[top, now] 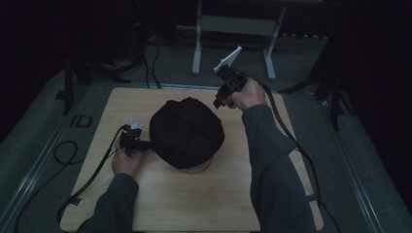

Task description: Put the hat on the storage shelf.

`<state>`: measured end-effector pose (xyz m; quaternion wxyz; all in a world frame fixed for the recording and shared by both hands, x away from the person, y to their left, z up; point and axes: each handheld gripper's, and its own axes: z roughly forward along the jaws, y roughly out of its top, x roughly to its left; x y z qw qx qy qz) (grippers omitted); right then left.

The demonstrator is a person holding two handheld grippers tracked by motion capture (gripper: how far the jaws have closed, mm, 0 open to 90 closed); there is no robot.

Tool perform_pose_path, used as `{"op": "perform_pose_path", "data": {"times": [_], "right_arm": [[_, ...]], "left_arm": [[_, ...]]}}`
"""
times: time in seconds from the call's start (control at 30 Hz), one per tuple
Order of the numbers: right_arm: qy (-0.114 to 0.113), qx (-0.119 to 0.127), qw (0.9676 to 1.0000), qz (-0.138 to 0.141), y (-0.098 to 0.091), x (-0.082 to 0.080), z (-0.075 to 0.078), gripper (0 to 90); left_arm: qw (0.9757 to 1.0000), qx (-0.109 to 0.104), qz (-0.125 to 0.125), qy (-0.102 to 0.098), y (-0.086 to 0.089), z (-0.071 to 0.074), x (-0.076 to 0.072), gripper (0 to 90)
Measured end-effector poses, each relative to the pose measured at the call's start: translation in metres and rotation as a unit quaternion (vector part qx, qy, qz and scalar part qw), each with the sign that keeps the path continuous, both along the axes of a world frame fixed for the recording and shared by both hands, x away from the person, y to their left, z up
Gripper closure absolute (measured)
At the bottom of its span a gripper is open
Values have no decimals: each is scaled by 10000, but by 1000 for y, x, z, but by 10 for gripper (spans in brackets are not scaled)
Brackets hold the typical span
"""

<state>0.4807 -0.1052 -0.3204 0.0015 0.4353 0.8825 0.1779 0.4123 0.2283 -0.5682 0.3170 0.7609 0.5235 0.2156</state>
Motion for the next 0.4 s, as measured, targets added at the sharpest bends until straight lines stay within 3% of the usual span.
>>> {"op": "perform_pose_path", "data": {"times": [0.4], "right_arm": [[-56,-14,9999,93,-16,-6,-3,670]], "left_arm": [[10000,1,-1,-1,0,0,0,133]]}}
